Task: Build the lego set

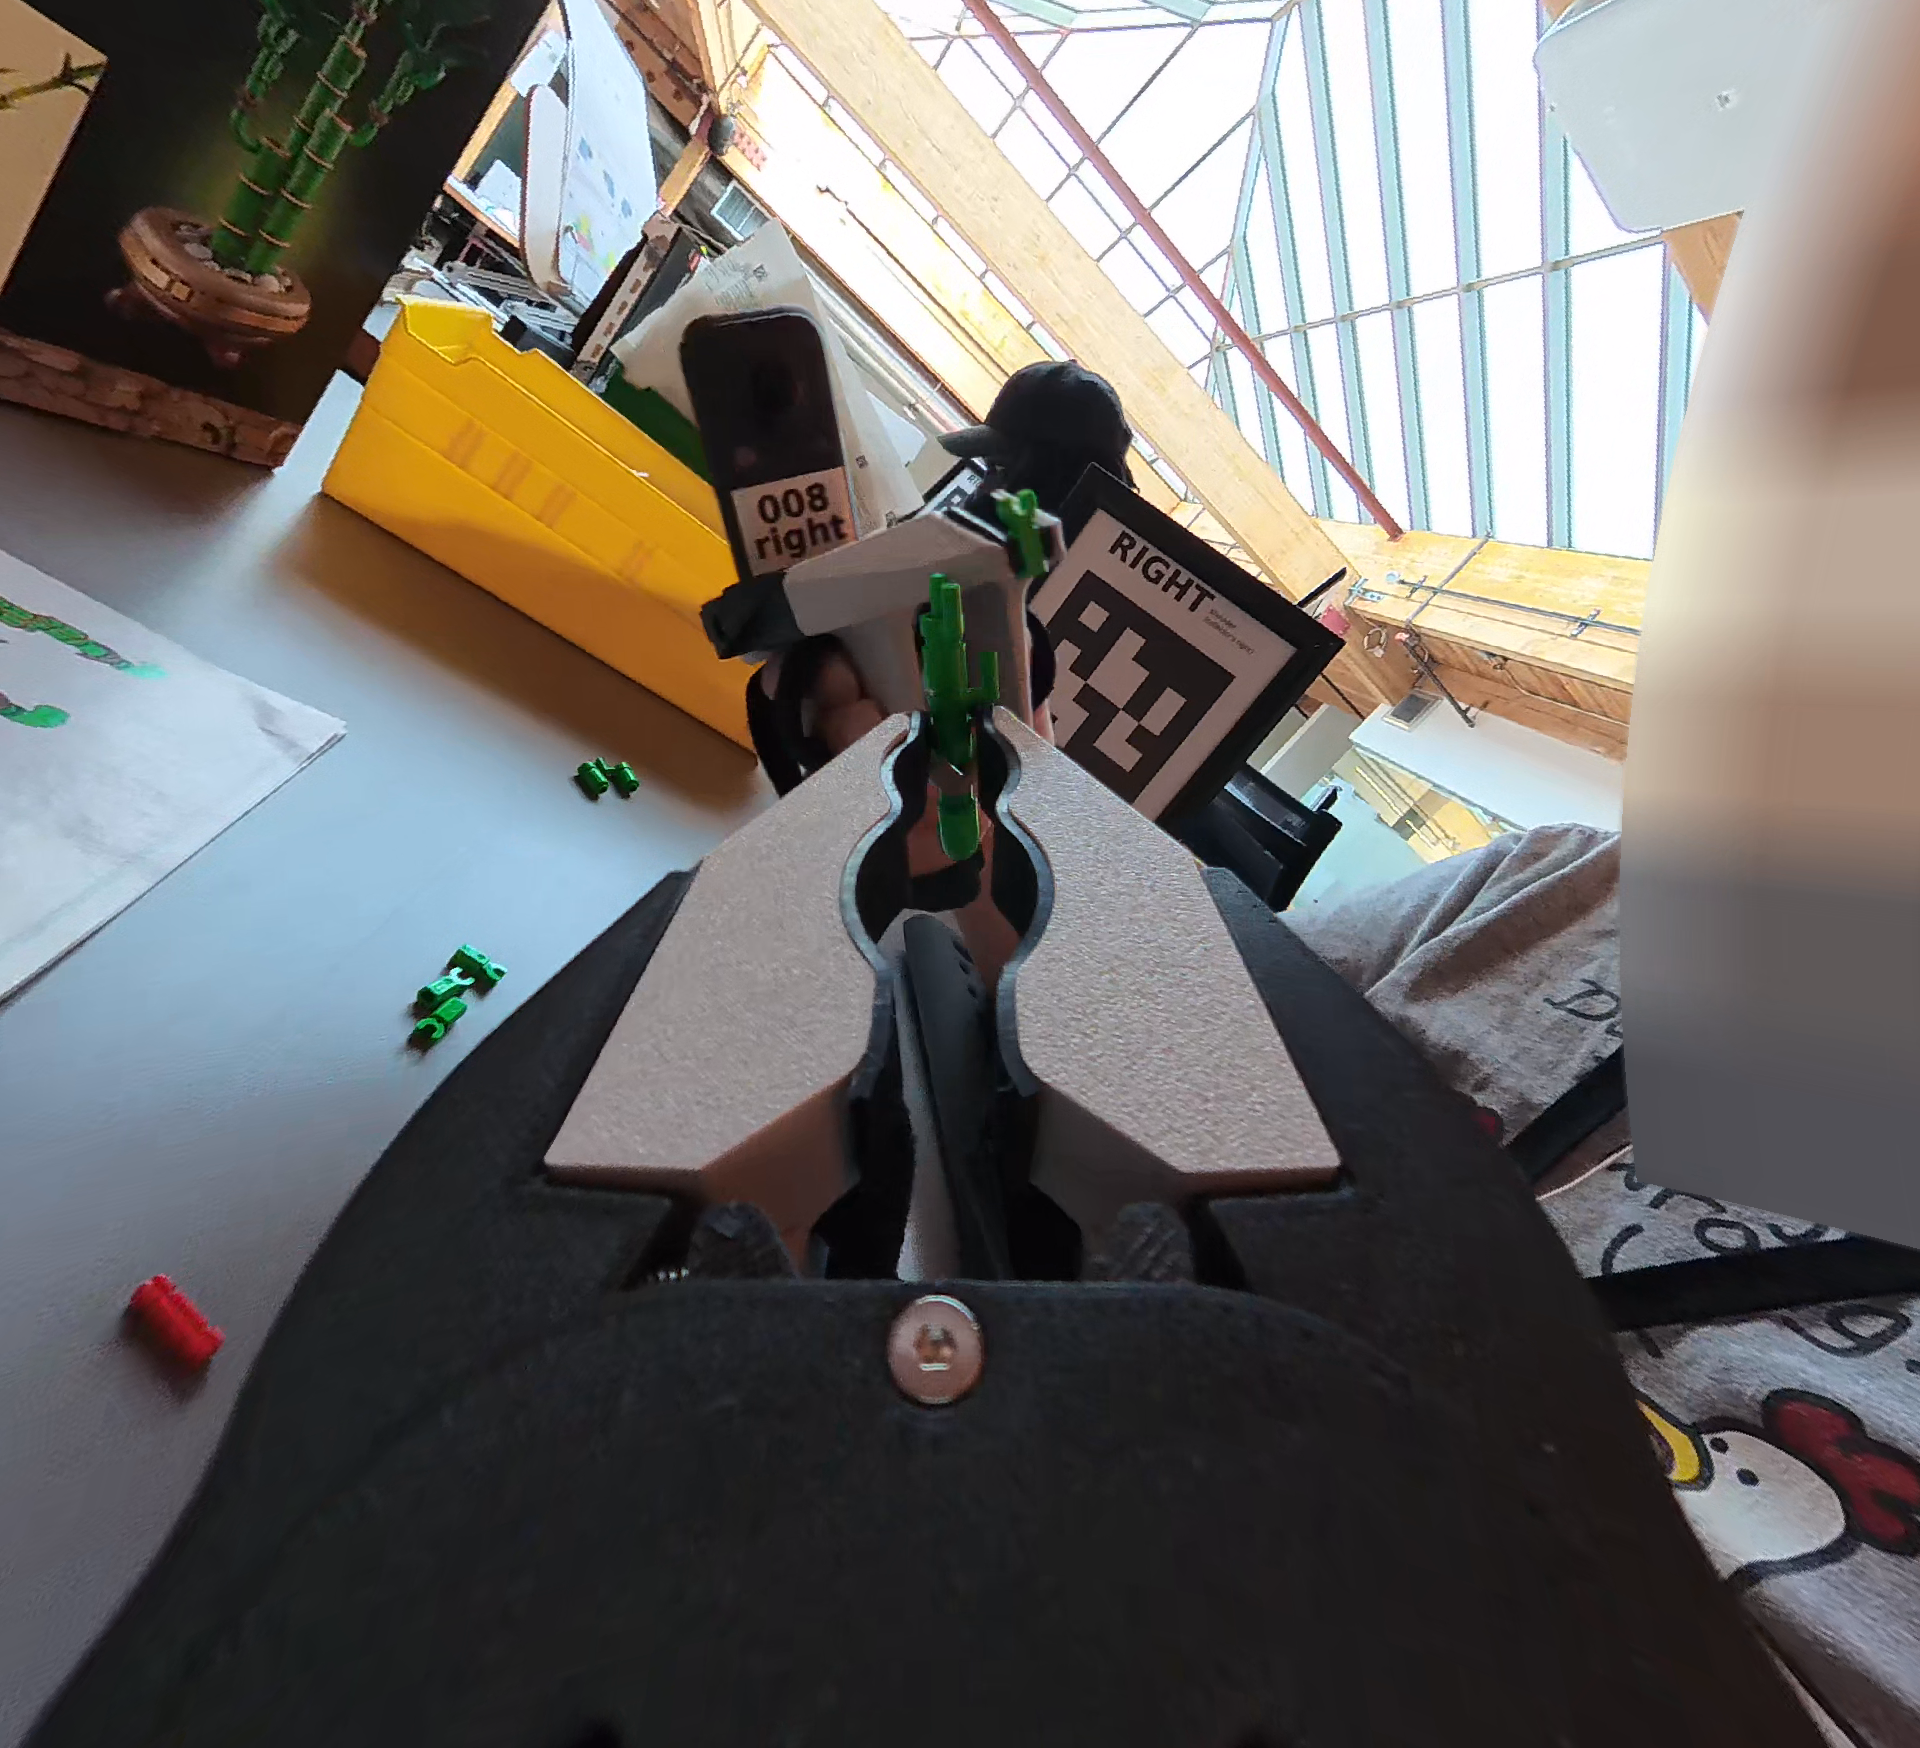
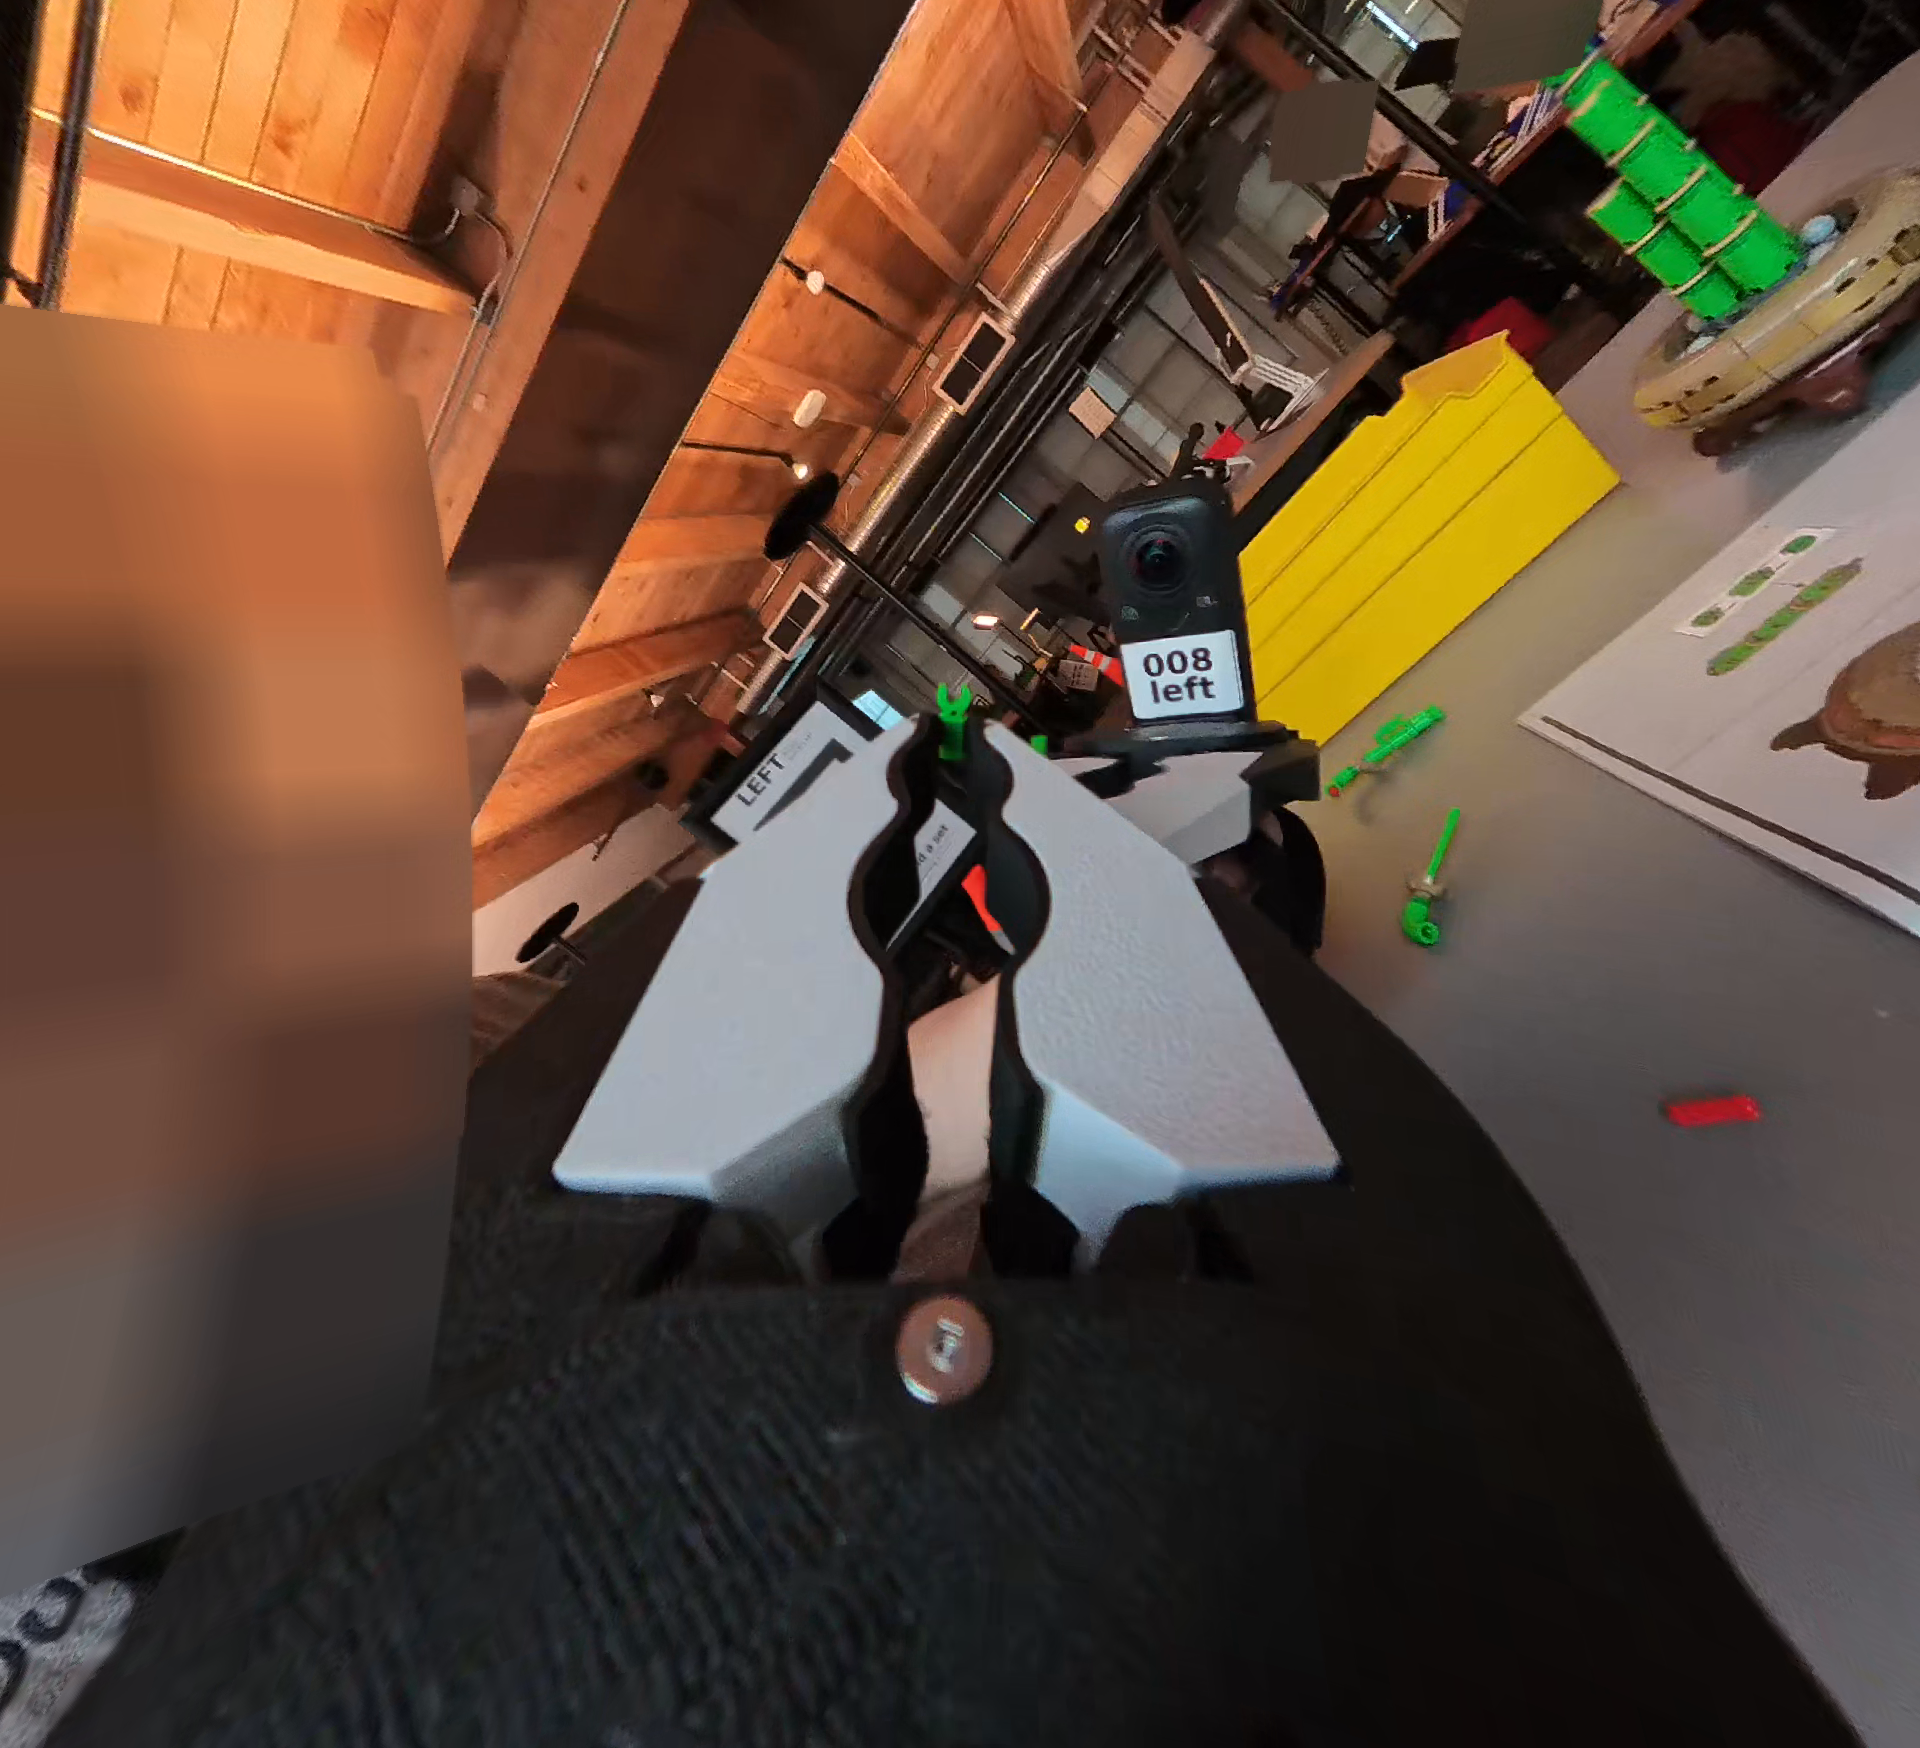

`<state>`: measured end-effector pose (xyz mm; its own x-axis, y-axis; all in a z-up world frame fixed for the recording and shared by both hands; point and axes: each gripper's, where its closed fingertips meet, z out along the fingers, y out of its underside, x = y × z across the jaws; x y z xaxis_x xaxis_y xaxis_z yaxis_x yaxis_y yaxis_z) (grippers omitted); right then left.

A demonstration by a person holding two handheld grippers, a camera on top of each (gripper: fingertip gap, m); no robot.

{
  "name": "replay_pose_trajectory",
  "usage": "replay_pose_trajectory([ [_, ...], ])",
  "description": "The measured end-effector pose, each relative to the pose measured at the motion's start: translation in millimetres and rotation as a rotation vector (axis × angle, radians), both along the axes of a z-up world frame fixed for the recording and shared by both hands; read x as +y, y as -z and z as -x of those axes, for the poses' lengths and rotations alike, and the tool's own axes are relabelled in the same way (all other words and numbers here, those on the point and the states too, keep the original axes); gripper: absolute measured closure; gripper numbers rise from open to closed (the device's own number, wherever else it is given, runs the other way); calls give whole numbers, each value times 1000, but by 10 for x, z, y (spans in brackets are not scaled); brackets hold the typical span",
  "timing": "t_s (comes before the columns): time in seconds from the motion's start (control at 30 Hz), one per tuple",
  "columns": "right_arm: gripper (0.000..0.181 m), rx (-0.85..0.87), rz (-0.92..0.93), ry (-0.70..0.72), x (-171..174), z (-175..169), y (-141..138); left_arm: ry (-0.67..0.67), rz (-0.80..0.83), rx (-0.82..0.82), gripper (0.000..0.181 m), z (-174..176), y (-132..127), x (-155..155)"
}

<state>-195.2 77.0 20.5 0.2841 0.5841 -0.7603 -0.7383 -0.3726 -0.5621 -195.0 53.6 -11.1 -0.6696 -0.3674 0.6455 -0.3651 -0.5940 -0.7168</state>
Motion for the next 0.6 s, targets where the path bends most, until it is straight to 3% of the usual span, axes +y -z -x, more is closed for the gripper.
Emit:
replay_pose_trajectory([
  [0.03,178,-10,-4,9,-8,4,-7,-6,1,0,175,-3,0,11],
  [0.17,179,-100,13,72,-21,-70,37,-7,12,10,175,-4,-1,39],
  [0.6,178,-203,84,88,46,-43,247,-50,8,94,175,-64,114,109],
])
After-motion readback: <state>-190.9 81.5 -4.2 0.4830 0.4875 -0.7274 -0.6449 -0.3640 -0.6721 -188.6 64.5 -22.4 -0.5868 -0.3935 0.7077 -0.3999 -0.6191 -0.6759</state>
